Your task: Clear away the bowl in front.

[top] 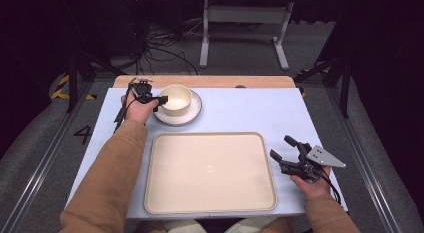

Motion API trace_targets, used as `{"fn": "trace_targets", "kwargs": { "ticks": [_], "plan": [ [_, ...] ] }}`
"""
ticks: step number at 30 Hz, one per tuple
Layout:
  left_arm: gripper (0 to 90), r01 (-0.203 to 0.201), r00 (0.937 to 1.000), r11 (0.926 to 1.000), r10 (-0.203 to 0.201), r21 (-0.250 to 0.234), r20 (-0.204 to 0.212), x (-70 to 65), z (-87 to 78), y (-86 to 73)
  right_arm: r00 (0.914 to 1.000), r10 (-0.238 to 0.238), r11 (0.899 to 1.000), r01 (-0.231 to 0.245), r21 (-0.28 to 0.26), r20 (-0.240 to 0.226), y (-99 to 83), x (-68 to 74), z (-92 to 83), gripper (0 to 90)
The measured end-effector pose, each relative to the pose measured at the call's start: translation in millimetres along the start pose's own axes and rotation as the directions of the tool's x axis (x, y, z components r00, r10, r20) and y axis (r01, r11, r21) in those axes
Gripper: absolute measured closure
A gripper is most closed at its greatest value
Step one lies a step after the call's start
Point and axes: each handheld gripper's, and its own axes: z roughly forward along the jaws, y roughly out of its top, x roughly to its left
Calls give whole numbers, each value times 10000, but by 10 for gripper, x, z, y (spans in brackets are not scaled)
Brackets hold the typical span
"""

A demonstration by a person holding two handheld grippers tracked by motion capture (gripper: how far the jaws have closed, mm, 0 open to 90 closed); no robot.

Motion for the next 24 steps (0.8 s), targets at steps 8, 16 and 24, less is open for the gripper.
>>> {"fn": "trace_targets", "kwargs": {
  "ticks": [8, 16, 24],
  "plan": [
    [328, 300, 9995, 9991, -302, 314, 80, 1, 69, -23, 10000, 23, 10000, -23, -1, -8, 0, -5, -2, 210],
    [392, 682, 9977, 9970, -680, 371, -54, 8, 76, -15, 10000, 38, 10000, -38, -37, -11, -2, -5, -3, 210],
    [537, 511, 9957, 9987, -503, 79, -783, -19, 53, 8, 10000, 36, 10000, -36, -52, -14, -2, -3, -4, 211]
  ]
}}
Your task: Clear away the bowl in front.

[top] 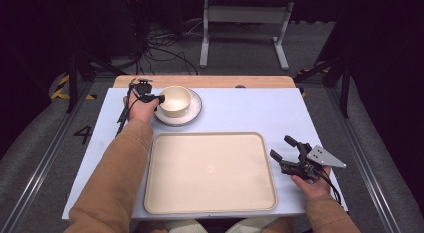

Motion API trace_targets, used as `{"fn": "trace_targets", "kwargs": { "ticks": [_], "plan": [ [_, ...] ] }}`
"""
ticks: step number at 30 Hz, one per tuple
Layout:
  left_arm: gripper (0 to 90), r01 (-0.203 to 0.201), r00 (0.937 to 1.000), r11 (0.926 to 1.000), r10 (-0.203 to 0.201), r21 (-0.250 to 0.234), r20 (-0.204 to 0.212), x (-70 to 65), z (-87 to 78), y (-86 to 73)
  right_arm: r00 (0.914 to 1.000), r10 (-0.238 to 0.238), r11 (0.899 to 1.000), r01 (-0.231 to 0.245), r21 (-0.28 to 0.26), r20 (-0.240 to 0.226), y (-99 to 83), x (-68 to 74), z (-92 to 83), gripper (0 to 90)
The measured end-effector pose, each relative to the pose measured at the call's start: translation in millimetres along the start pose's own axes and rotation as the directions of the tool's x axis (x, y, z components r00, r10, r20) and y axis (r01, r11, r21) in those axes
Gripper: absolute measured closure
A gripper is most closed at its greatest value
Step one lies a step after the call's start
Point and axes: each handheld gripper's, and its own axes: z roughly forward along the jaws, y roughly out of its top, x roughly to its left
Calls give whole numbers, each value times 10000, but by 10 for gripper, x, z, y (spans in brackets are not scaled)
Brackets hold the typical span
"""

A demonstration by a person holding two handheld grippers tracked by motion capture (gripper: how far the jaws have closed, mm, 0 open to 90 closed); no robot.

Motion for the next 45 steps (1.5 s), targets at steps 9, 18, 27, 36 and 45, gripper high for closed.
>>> {"fn": "trace_targets", "kwargs": {
  "ticks": [9, 18, 27, 36, 45],
  "plan": [
    [807, -305, 9993, 9995, 306, -21, 201, -54, -8, 7, 10000, 9, 10000, -9, -17, 5, 0, 0, -1, 211],
    [823, 54, 9994, 10000, -55, 8, 351, -46, -10, 8, 10000, 16, 10000, -16, -32, 2, -1, 0, -3, 211],
    [821, 503, 9971, 9987, -508, 101, 570, -69, -56, 33, 10000, 37, 10000, -37, -31, 9, -1, -1, -3, 212],
    [806, 520, 9965, 9986, -524, 74, 650, -101, -183, 88, 10000, 42, 10000, -42, -27, 19, -1, -1, -3, 215],
    [806, 333, 9952, 9993, -316, -172, 930, -121, -377, 182, 10000, 75, 10000, -75, 2, 43, 0, -6, -2, 220]
  ]
}}
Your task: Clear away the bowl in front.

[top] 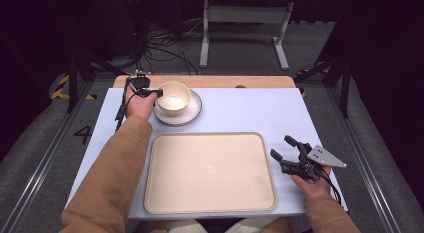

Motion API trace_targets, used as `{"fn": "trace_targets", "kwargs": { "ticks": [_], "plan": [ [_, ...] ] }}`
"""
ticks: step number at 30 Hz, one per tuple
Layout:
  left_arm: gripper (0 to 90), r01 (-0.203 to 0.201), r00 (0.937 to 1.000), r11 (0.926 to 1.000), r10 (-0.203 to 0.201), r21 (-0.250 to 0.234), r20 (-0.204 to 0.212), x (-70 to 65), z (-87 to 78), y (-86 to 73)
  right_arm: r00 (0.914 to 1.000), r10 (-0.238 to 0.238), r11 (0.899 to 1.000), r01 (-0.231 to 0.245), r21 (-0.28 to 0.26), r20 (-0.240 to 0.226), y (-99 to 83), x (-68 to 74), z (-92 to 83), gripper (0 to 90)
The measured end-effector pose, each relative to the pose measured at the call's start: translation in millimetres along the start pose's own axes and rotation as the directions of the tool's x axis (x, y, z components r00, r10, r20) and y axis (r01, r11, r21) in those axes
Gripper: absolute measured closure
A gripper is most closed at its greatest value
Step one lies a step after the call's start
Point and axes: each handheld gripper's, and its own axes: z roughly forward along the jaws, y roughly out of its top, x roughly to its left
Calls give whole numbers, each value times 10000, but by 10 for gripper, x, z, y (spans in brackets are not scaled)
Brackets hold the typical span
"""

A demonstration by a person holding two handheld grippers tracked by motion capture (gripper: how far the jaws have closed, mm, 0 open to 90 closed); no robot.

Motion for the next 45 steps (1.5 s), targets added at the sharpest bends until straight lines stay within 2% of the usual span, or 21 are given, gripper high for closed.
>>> {"fn": "trace_targets", "kwargs": {
  "ticks": [4, 9, 12, 15, 18, 26, 31, 35, 41, 42, 45],
  "plan": [
    [806, 125, 9998, 9999, -126, 45, 164, -1, -35, 18, 10000, 3, 10000, -3, 4, 9, 0, -3, 1, 219],
    [804, -281, 9996, 9996, 280, 96, 39, -55, -114, 79, 10000, 43, 10000, -43, -2, -3, 1, -4, 1, 219],
    [806, -254, 9994, 9997, 255, -50, 243, -88, -173, 113, 10000, 31, 10000, -31, -6, 4, 0, -4, 1, 218],
    [805, -482, 9987, 9988, 482, 6, 156, -124, -214, 141, 10000, 36, 10000, -36, -6, 10, 1, -3, 1, 219],
    [800, -517, 9984, 9987, 517, -1, 210, -150, -246, 161, 10000, 14, 10000, -14, 3, 10, 0, -3, 1, 219],
    [802, -713, 9960, 9974, 710, 51, 546, -234, -364, 220, 10000, 36, 10000, -36, -6, 7, 1, -4, 1, 219],
    [802, -1012, 9923, 9948, 1005, 69, 719, -280, -440, 234, 10000, 15, 10000, -15, -1, 11, 0, -3, 0, 218],
    [802, -1237, 9874, 9920, 1205, 247, 1029, -330, -518, 231, 10000, 34, 10000, -34, -9, 13, 1, -3, 1, 218],
    [802, -1736, 9709, 9842, 1649, 357, 1736, -472, -640, 211, 10000, 24, 10000, -24, -8, 10, 0, 0, 0, 216],
    [802, -1736, 9709, 9842, 1649, 357, 1736, -472, -640, 211, 10000, 24, 10000, -24, -8, 10, 0, 0, 0, 216],
    [803, -1985, 9611, 9791, 1856, 444, 2046, -548, -682, 212, 10000, 3, 10000, -3, -5, 15, 0, -1, -1, 216]
  ]
}}
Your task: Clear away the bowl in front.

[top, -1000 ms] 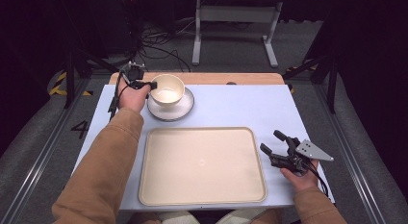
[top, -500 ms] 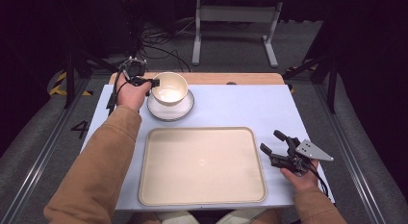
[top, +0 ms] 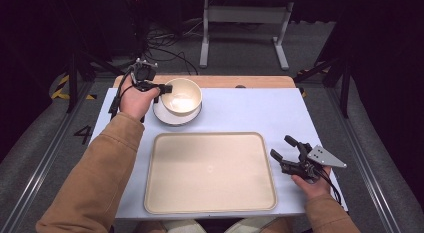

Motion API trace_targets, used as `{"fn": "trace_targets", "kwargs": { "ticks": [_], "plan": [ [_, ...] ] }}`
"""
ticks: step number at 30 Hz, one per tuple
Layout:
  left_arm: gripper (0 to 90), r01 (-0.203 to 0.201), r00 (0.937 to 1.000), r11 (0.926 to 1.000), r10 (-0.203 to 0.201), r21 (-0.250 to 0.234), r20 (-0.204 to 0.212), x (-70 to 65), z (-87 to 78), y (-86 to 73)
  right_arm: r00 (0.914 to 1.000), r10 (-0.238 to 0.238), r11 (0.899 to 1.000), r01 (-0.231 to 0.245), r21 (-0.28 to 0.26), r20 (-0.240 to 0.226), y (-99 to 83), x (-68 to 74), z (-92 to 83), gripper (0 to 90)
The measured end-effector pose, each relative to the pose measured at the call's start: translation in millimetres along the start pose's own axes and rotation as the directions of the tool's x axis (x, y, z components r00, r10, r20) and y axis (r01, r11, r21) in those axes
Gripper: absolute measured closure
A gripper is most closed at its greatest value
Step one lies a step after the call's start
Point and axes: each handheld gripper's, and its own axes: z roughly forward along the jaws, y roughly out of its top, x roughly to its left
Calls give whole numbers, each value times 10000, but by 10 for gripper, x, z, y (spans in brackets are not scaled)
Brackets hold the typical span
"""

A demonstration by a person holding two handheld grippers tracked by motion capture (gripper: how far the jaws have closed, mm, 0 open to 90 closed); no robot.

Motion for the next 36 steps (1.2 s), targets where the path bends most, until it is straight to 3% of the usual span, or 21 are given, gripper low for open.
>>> {"fn": "trace_targets", "kwargs": {
  "ticks": [7, 14, 29, 30, 32, 36],
  "plan": [
    [803, -589, 9971, 9980, 577, 230, 502, -192, -52, 19, 10000, 19, 10000, -19, -5, -28, 0, 1, 1, 215],
    [803, -1246, 9878, 9915, 1204, 378, 992, -409, -102, 2, 10000, -2, 10000, 2, -2, -6, 0, 0, 0, 215],
    [805, -2635, 9494, 9624, 2467, 655, 1946, -832, -194, -51, 10000, 8, 10000, -8, -1, -14, 0, 0, 0, 215],
    [804, -2635, 9494, 9624, 2467, 655, 1946, -832, -194, -51, 10000, 8, 10000, -8, 1, -13, 0, 1, 0, 215],
    [805, -2835, 9421, 9568, 2653, 646, 2053, -893, -212, -62, 10000, 10, 10000, -10, 5, -9, 0, 1, 1, 215],
    [805, -2980, 9363, 9518, 2767, 724, 2162, -922, -215, -76, 10000, -2, 10000, 2, 1, -10, 0, 1, 1, 215]
  ]
}}
